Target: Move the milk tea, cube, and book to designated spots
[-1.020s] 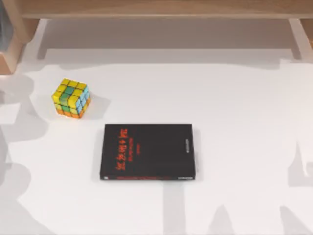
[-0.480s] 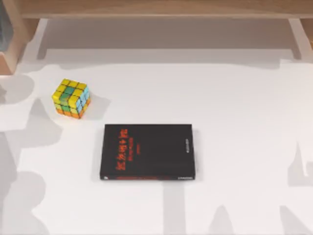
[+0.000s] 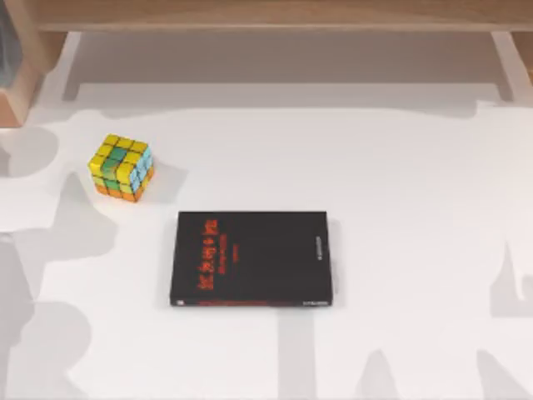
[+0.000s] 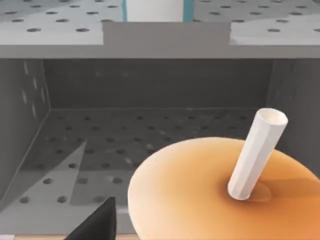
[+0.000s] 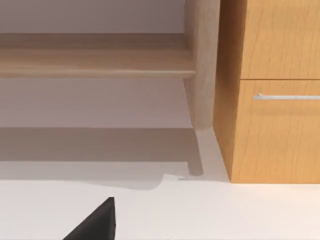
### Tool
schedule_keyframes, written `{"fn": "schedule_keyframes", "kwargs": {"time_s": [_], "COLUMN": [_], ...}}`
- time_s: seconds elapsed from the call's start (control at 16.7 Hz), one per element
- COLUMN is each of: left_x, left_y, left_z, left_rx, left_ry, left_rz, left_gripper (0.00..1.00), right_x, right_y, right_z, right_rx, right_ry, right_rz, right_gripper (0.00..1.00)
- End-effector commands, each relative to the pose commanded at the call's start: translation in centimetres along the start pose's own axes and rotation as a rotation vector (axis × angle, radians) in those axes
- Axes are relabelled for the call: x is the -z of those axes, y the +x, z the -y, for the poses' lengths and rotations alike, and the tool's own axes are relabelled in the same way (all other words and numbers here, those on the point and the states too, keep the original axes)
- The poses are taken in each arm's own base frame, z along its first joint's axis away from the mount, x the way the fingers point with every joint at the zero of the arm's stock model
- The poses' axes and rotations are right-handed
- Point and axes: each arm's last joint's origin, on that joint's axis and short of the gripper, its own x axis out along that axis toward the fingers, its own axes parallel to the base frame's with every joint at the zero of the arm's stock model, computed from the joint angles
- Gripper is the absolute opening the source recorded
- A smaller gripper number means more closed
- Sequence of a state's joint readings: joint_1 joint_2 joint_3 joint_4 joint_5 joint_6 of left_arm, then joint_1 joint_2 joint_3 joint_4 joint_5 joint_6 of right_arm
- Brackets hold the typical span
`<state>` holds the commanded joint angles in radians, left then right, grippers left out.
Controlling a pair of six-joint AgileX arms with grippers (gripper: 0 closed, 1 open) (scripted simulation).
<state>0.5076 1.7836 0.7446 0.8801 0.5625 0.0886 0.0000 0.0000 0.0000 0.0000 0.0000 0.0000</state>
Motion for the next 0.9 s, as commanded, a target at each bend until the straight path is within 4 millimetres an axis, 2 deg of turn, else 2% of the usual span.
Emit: {"fn": "schedule_keyframes", "kwargs": {"time_s": [0.18, 0.3, 0.42, 0.54, 0.78, 0.9], "left_x": [-2.6, -4.7, -5.7, -5.7, -4.8, -4.5], "left_y": [1.0, 2.4, 4.1, 6.1, 9.3, 10.4], "left_z": [1.5, 4.1, 7.8, 12.2, 21.1, 24.6], "left_rx": [0.051, 0.129, 0.233, 0.34, 0.485, 0.504], "left_ry": [0.031, 0.044, 0.032, 0.013, 0.019, 0.054], "left_rz": [0.032, 0.031, -0.035, -0.161, -0.528, -0.736], "left_gripper": [1.0, 1.0, 1.0, 1.0, 1.0, 1.0], "right_x": [0.0, 0.0, 0.0, 0.0, 0.0, 0.0], "right_y": [0.0, 0.0, 0.0, 0.0, 0.0, 0.0], "right_z": [0.0, 0.0, 0.0, 0.0, 0.0, 0.0], "right_rx": [0.0, 0.0, 0.0, 0.0, 0.0, 0.0], "right_ry": [0.0, 0.0, 0.0, 0.0, 0.0, 0.0], "right_rz": [0.0, 0.0, 0.0, 0.0, 0.0, 0.0], "right_gripper": [1.0, 1.0, 1.0, 1.0, 1.0, 1.0]}}
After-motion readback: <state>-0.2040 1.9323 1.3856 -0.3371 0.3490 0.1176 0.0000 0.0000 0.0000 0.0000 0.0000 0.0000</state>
